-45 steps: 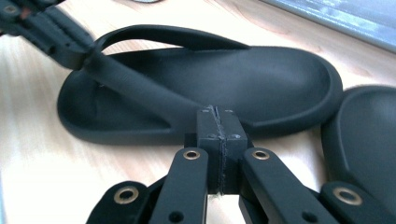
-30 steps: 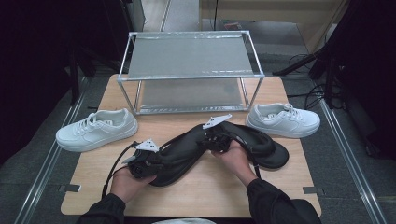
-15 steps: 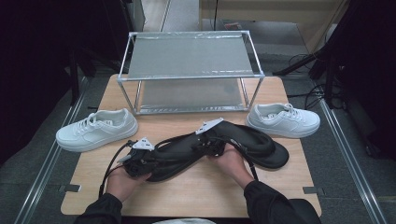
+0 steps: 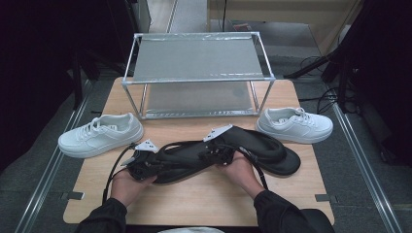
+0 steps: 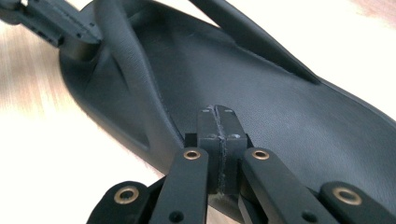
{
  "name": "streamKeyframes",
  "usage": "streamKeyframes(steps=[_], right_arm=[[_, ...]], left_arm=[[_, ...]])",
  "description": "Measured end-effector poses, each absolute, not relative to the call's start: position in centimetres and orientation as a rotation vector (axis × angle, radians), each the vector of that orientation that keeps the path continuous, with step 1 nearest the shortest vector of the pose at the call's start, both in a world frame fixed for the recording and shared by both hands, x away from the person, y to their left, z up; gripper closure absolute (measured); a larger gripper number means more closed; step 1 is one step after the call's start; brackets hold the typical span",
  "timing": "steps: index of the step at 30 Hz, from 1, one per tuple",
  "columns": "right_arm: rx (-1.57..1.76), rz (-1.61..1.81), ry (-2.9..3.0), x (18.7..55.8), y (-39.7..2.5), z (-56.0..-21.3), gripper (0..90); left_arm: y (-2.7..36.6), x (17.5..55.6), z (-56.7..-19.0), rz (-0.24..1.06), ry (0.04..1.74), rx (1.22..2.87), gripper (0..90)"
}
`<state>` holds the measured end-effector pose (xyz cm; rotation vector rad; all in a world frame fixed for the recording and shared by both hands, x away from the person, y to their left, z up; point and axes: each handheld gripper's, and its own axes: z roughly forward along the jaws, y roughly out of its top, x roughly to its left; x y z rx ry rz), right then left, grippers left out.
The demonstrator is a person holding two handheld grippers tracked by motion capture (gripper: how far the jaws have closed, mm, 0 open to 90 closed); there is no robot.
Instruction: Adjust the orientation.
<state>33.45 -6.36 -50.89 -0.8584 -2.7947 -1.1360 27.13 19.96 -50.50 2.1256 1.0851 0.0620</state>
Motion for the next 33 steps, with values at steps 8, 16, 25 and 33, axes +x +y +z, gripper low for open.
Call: streamKeyframes(steps=[8,16,25,33], right_arm=[[-0.849,-1.130,-2.799,32.6,-6.3,-50.9,90.0],[-0.860,-1.113,-2.795,31.6,-6.2,-50.8,90.0],[-0.826,-1.105,-2.814,30.3,-5.4,-50.8,90.0],[-0.854,-1.126,-2.787,29.5,-4.8,-50.8,90.0]], left_arm=[[20.1,28.2,-50.6,0.039,1.095,2.101,87.3],[20.2,29.2,-50.7,0.008,1.103,2.064,86.9],[19.7,30.5,-50.7,-0.004,1.096,2.067,86.5],[19.6,31.2,-50.4,0.011,1.102,2.048,86.4]])
